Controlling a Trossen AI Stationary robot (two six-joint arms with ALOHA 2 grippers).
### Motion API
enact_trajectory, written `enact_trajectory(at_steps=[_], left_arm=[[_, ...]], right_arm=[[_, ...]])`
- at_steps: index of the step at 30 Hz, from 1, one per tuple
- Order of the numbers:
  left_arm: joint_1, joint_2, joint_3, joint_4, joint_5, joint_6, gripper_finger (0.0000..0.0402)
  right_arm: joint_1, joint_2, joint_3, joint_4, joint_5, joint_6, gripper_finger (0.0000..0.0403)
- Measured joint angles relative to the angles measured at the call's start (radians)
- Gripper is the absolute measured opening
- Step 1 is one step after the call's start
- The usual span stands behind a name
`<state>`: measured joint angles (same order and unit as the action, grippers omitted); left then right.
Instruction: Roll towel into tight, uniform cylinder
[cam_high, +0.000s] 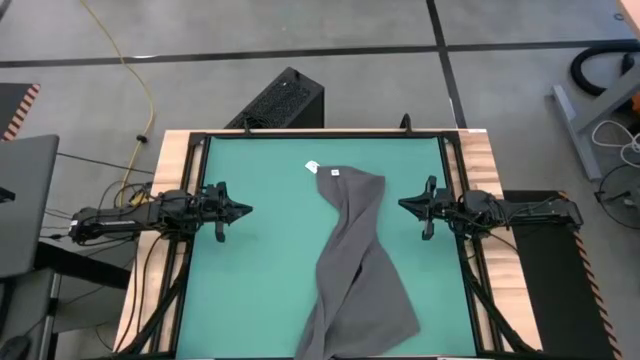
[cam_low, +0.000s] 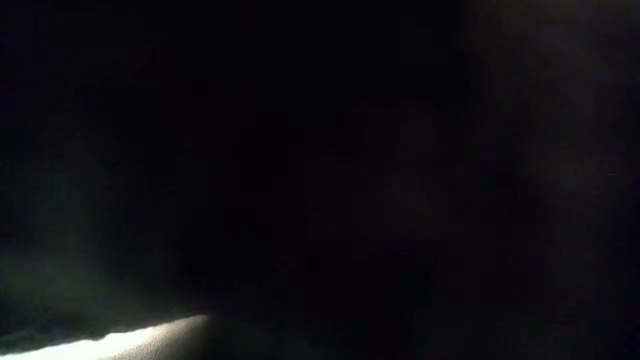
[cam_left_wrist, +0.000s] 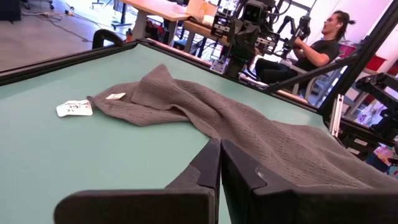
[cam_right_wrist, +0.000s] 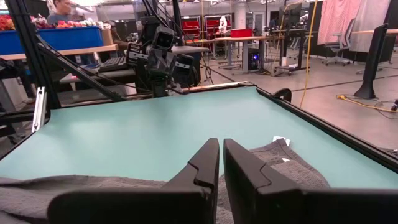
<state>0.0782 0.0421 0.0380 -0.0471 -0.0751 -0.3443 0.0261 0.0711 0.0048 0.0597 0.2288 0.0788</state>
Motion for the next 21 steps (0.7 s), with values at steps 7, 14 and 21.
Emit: enact_trajectory(at_steps=[7, 14, 21], left_arm=[[0.0, 0.0, 0.0, 0.0, 0.0, 0.0, 0.0], [0.0, 0.0, 0.0, 0.0, 0.0, 0.0, 0.0], [0.0, 0.0, 0.0, 0.007, -0.046, -0.067, 0.0]], right_arm=[[0.0, 0.0, 0.0, 0.0, 0.0, 0.0, 0.0051], [0.0, 0.0, 0.0, 0.0, 0.0, 0.0, 0.0051], [-0.005, 0.0, 0.0, 0.008, 0.002, -0.079, 0.0051]])
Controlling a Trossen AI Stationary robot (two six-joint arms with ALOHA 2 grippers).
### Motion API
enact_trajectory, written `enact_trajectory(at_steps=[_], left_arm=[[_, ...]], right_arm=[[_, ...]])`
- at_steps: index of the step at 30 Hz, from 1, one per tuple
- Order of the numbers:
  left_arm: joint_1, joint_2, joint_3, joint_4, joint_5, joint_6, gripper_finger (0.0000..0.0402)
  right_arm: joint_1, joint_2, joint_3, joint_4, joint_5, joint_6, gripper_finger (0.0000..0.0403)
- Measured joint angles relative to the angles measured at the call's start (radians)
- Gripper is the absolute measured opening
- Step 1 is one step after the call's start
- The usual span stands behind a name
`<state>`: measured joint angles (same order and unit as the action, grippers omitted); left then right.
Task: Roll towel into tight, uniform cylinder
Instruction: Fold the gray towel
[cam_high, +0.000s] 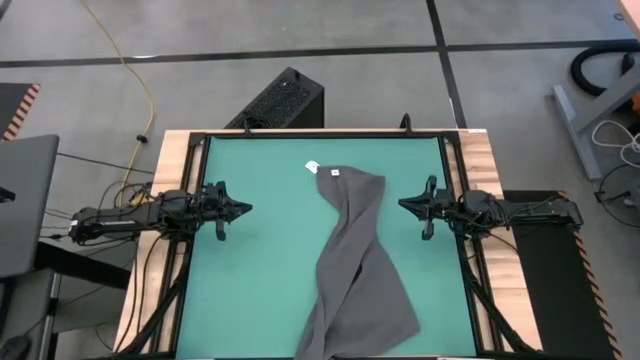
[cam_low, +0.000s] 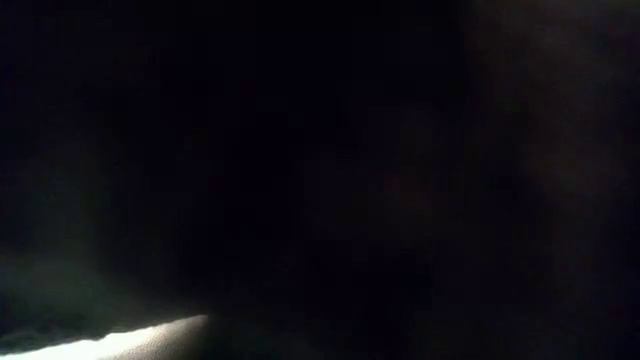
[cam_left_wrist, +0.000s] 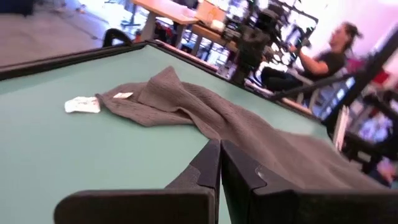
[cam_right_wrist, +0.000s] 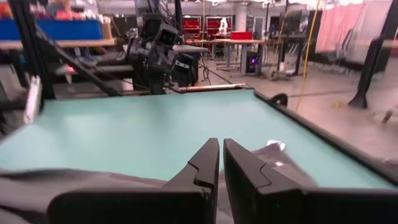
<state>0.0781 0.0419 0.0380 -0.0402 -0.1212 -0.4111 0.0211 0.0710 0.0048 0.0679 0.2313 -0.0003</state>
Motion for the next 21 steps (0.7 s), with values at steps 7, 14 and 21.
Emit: enact_trajectory(at_steps=[7, 14, 21], left_arm=[[0.0, 0.013, -0.028, 0.12, -0.044, -0.199, 0.0], [0.0, 0.184, -0.028, 0.383, -0.051, -0.174, 0.0], [0.0, 0.625, 0.017, 0.671, -0.075, -0.098, 0.0]], right_arm=[[-0.005, 0.0, 0.0, 0.113, -0.003, 0.02, 0.0051], [-0.034, 0.036, 0.05, 0.153, -0.072, -0.057, 0.0051], [-0.201, 0.309, 0.222, 0.003, -0.077, -0.02, 0.0051]])
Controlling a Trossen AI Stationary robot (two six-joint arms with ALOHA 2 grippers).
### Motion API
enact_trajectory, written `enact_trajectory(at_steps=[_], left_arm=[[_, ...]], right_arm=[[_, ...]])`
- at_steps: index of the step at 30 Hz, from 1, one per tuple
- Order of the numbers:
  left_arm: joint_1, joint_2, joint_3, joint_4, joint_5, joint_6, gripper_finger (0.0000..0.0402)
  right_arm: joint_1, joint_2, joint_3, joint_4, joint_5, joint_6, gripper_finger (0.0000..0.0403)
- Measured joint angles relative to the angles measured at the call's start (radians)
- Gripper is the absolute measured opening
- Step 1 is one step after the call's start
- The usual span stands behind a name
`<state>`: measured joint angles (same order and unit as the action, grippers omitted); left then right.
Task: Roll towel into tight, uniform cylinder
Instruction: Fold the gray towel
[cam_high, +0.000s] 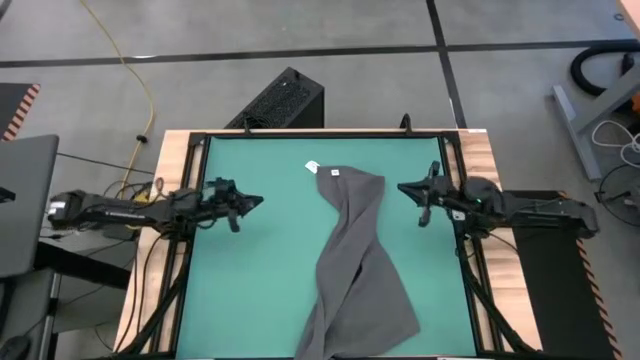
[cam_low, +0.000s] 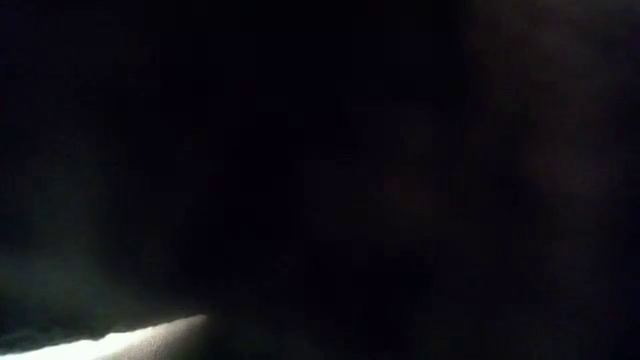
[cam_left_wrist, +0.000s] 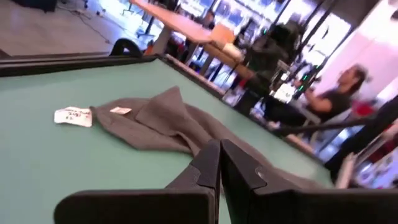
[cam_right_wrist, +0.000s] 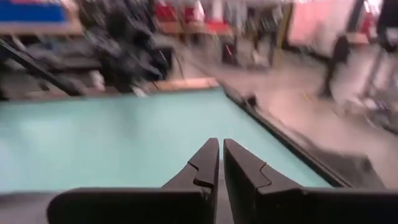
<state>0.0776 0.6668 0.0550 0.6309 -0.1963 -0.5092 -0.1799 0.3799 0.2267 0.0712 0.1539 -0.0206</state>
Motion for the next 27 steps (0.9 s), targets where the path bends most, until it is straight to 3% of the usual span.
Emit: enact_trajectory(at_steps=[7, 11, 16, 20, 24, 27], left_arm=[[0.0, 0.397, 0.13, 0.151, 0.035, 0.142, 0.0], [0.0, 0.528, 0.193, 0.149, 0.035, 0.151, 0.0], [0.0, 0.614, 0.221, 0.147, 0.068, 0.172, 0.0], [0.0, 0.638, 0.224, 0.145, 0.095, 0.192, 0.0015], [0.0, 0.644, 0.224, 0.128, 0.095, 0.203, 0.0051], [0.0, 0.644, 0.224, 0.096, 0.091, 0.203, 0.008]], right_arm=[[-0.166, 0.487, 0.28, -0.158, -0.221, -0.078, 0.0053], [-0.207, 0.764, 0.471, -0.253, -0.258, -0.17, 0.0064], [-0.229, 1.053, 0.755, -0.422, -0.258, -0.222, 0.0097], [-0.229, 1.237, 0.962, -0.576, -0.258, -0.262, 0.0149], [-0.226, 1.383, 1.102, -0.69, -0.238, -0.314, 0.0206], [-0.227, 1.467, 1.156, -0.732, -0.157, -0.349, 0.0236]])
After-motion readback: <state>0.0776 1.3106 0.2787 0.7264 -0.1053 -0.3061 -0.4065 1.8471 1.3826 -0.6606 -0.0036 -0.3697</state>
